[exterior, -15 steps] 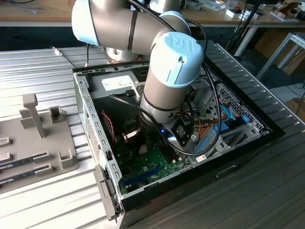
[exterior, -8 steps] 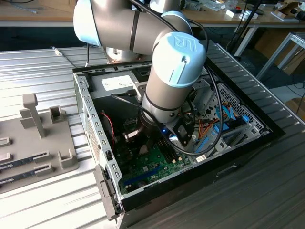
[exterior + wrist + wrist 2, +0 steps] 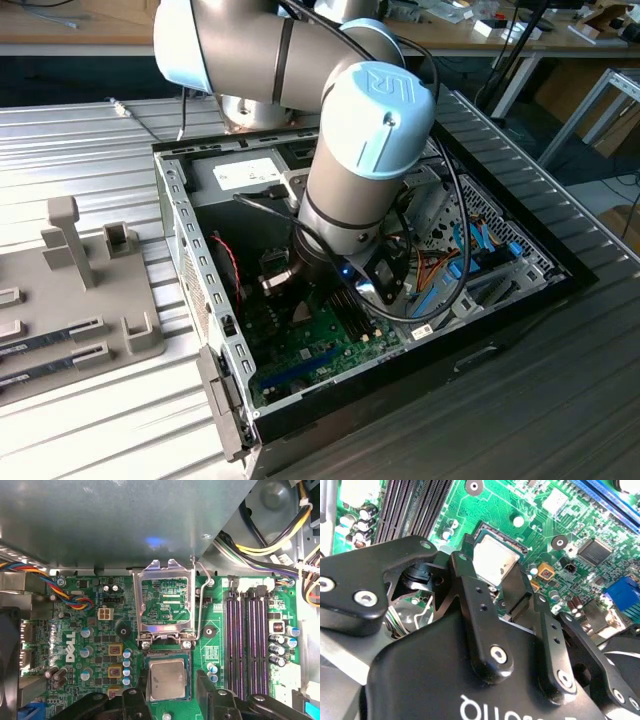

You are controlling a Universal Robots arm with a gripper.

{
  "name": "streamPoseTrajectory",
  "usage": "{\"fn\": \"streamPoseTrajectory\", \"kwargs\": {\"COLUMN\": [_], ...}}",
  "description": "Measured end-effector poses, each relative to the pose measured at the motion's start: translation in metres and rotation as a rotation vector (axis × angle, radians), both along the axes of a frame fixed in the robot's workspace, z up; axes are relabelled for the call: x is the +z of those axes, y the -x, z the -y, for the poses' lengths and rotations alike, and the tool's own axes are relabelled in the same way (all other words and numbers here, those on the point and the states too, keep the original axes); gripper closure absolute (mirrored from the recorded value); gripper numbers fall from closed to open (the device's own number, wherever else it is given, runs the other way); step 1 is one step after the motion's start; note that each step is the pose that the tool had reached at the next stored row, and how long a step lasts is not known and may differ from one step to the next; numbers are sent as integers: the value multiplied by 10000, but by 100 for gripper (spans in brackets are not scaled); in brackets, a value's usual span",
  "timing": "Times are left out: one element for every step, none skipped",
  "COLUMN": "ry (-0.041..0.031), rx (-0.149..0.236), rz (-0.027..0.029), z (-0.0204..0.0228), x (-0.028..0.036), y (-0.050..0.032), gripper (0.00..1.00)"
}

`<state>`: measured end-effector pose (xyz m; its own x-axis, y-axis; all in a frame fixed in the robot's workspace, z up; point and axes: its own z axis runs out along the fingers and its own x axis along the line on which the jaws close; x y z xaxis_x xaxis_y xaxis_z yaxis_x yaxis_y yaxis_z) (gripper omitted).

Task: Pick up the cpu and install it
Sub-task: 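Place the cpu into insertion slot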

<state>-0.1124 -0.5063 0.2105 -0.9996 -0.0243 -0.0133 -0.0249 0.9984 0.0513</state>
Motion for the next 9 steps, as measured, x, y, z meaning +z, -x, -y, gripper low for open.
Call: {"fn": "streamPoseTrajectory", "kwargs": {"ry": [2, -4, -8, -11, -15, -19, -25, -27, -38], "rx": [0, 0, 1, 1, 1, 1, 0, 0, 1], "rz": [-1, 1, 1, -1, -3, -4, -5, -8, -8], "z": [0, 0, -1, 0, 0, 0, 0, 0, 0], "x": [14, 19, 18, 18, 19, 19, 20, 25, 40], "y": [0, -1, -1, -2, -2, -3, -2, -2, -2], "gripper": [50, 50, 50, 50, 50, 50, 50, 50, 50]}}
